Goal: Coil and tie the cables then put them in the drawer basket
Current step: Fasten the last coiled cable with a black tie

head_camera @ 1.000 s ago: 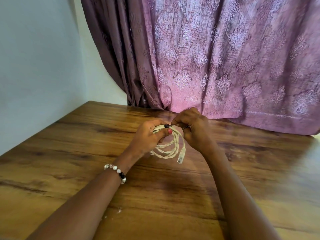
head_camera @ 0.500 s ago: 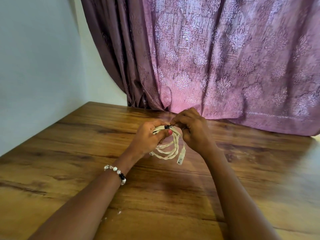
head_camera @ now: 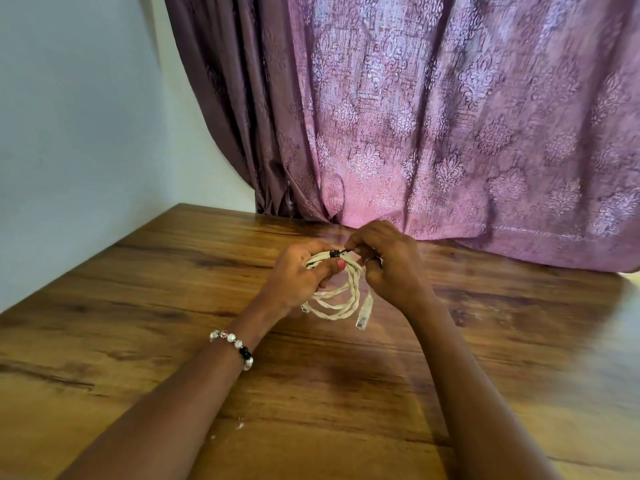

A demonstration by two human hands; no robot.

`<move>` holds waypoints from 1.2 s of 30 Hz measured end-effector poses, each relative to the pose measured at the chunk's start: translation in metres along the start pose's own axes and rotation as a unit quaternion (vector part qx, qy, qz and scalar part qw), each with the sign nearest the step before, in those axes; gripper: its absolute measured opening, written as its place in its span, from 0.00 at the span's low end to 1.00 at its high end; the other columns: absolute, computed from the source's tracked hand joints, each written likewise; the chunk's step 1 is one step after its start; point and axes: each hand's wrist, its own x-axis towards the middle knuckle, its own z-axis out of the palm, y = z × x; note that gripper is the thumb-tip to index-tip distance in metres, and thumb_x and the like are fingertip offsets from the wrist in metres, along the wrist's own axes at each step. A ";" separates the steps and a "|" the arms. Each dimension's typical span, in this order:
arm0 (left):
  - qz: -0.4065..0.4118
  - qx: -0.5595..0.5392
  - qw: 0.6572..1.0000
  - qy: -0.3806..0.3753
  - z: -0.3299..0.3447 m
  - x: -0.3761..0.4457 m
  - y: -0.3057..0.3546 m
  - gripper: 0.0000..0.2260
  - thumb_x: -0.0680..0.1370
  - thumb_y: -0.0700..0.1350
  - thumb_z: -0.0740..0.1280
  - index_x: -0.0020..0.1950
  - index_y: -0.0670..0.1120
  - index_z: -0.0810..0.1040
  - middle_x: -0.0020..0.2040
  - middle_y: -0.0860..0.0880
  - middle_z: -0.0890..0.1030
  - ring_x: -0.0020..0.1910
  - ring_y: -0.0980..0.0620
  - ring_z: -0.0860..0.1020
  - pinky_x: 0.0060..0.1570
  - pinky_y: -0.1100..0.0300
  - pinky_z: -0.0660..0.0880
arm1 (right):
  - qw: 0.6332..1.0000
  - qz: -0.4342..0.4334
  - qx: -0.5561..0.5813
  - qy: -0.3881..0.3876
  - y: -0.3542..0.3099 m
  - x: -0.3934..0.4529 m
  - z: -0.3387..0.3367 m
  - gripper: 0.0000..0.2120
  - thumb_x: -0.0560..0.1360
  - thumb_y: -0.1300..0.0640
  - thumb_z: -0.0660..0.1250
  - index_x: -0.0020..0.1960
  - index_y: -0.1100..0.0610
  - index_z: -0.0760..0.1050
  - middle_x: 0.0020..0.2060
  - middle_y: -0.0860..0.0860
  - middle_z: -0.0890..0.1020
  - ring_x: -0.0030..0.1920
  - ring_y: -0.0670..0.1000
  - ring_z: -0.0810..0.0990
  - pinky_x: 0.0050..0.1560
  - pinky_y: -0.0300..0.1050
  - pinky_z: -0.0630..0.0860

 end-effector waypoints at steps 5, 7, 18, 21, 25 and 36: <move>0.027 0.002 1.000 -0.001 -0.001 -0.001 0.003 0.11 0.72 0.48 0.72 0.51 0.45 0.82 0.41 0.32 0.80 0.35 0.42 0.75 0.35 0.43 0.73 | 1.000 -0.012 -0.007 -0.001 0.000 0.000 0.001 0.15 0.60 0.71 0.62 0.42 0.60 0.81 0.39 0.51 0.81 0.43 0.49 0.74 0.42 0.35 0.68; 0.034 0.011 0.999 0.002 -0.002 -0.001 0.002 0.14 0.71 0.51 0.72 0.52 0.44 0.82 0.45 0.31 0.80 0.39 0.33 0.78 0.40 0.36 0.75 | 1.000 -0.018 -0.006 -0.001 0.000 0.000 0.002 0.14 0.61 0.69 0.61 0.42 0.60 0.82 0.39 0.51 0.82 0.43 0.49 0.74 0.42 0.36 0.69; 0.043 0.085 0.995 -0.013 -0.003 -0.003 0.005 0.14 0.72 0.49 0.71 0.53 0.42 0.82 0.45 0.40 0.84 0.44 0.36 0.81 0.44 0.37 0.77 | 1.000 -0.012 -0.002 -0.002 0.004 0.000 0.001 0.15 0.61 0.75 0.68 0.40 0.59 0.82 0.37 0.49 0.82 0.40 0.47 0.75 0.41 0.36 0.71; 0.059 0.110 0.992 -0.023 -0.003 -0.005 0.005 0.14 0.72 0.50 0.71 0.54 0.44 0.82 0.47 0.45 0.85 0.47 0.41 0.82 0.48 0.40 0.77 | 1.000 0.009 0.005 -0.008 0.002 0.000 0.000 0.16 0.60 0.76 0.70 0.43 0.59 0.80 0.35 0.48 0.81 0.39 0.45 0.76 0.40 0.34 0.72; 0.068 0.144 0.987 -0.027 -0.003 -0.005 0.007 0.15 0.72 0.53 0.70 0.53 0.45 0.82 0.46 0.44 0.84 0.45 0.40 0.82 0.46 0.40 0.77 | 0.997 0.058 0.023 -0.039 -0.005 0.001 -0.006 0.21 0.63 0.75 0.64 0.50 0.56 0.70 0.35 0.47 0.81 0.36 0.40 0.79 0.37 0.32 0.72; 0.070 0.191 0.978 -0.040 -0.004 -0.008 0.015 0.13 0.73 0.52 0.69 0.53 0.46 0.82 0.46 0.51 0.84 0.45 0.53 0.82 0.47 0.51 0.78 | 0.995 0.024 -0.003 -0.097 -0.024 0.005 -0.011 0.16 0.67 0.66 0.56 0.54 0.61 0.67 0.40 0.54 0.78 0.38 0.56 0.80 0.39 0.52 0.78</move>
